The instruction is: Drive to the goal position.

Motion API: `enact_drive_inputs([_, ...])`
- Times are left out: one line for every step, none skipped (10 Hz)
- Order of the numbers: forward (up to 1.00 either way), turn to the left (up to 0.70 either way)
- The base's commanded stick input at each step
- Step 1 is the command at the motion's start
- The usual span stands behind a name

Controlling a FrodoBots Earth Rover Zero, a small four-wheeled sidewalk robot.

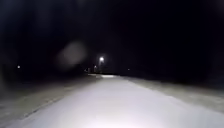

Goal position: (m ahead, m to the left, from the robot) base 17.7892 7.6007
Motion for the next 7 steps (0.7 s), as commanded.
enact_drive_inputs([0.7, 0.0])
enact_drive_inputs([0.7, 0.0])
enact_drive_inputs([0.7, 0.0])
enact_drive_inputs([0.7, 0.0])
enact_drive_inputs([0.7, 0.0])
enact_drive_inputs([0.7, 0.0])
enact_drive_inputs([0.7, 0.0])
